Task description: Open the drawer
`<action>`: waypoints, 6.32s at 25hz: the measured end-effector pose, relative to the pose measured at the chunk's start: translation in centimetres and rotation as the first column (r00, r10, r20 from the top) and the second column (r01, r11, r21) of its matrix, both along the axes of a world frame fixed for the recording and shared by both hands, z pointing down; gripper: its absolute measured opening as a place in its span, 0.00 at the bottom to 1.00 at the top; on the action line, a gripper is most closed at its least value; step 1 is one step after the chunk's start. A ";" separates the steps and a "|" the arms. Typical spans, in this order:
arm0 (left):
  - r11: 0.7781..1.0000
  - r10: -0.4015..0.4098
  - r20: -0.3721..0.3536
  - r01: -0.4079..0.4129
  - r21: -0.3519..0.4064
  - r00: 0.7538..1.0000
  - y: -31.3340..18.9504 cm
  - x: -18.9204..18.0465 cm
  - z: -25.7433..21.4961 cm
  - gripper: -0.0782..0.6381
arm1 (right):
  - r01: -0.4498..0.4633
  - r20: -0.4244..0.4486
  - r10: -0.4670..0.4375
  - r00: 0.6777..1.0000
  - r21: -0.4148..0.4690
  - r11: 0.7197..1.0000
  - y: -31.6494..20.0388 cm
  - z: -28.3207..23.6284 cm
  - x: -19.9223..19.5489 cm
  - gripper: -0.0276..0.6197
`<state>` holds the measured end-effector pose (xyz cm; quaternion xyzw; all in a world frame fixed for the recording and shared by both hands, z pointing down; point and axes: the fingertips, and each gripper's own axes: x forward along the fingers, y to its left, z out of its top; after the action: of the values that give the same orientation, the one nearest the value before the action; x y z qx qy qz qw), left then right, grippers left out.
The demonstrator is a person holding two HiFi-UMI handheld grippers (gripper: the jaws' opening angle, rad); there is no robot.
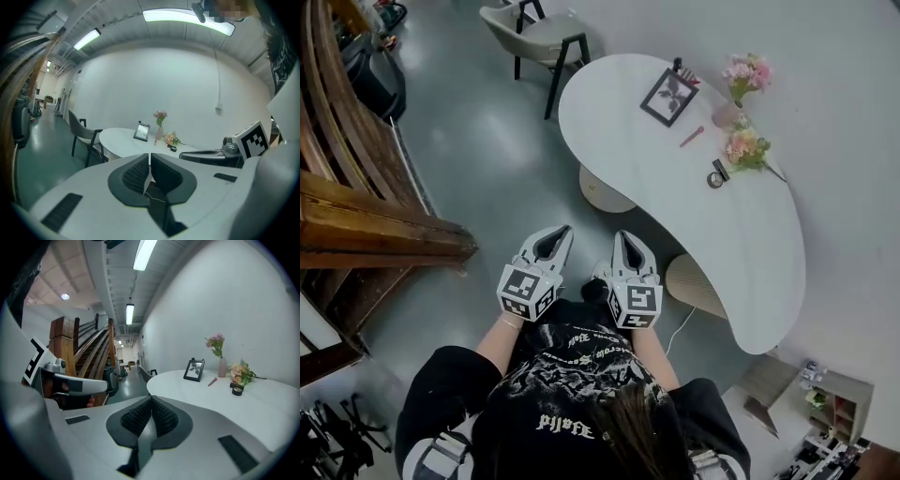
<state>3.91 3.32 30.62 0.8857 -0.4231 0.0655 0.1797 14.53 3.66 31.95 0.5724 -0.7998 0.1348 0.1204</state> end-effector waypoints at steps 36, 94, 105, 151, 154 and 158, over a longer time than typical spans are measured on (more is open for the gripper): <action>0.998 -0.016 0.071 0.019 -0.053 0.997 -9.4 2.4 5.4 0.15 | 0.175 -0.022 -0.176 0.984 -0.058 0.983 -9.3 4.1 0.4 0.08; 0.986 0.159 0.138 -0.151 -0.067 0.978 -25.4 6.7 35.6 0.43 | -0.042 -0.031 0.040 0.999 -0.044 0.998 -15.1 25.6 -5.1 0.08; 0.977 0.213 0.174 -0.205 -0.061 0.961 -26.1 7.8 36.6 0.43 | -0.038 -0.031 0.036 0.999 -0.075 0.996 -15.1 26.8 -5.3 0.08; 0.977 0.207 0.147 -0.213 0.029 0.967 -26.2 6.5 34.5 0.27 | -0.029 -0.032 0.026 0.999 -0.091 0.995 -16.0 27.0 -5.8 0.08; 0.979 0.196 0.135 -0.201 0.021 0.971 -26.2 6.5 34.5 0.27 | -0.037 -0.028 0.035 0.999 -0.090 0.995 -16.0 26.9 -5.7 0.08; 0.981 0.190 0.137 -0.194 0.014 0.972 -26.1 6.6 34.5 0.27 | -0.042 -0.021 0.040 0.999 -0.097 0.994 -15.7 26.6 -5.6 0.08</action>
<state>10.48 -22.81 65.10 0.9183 -0.3476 0.1363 0.1312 8.94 -12.07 58.52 0.5833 -0.7792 0.1708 0.1529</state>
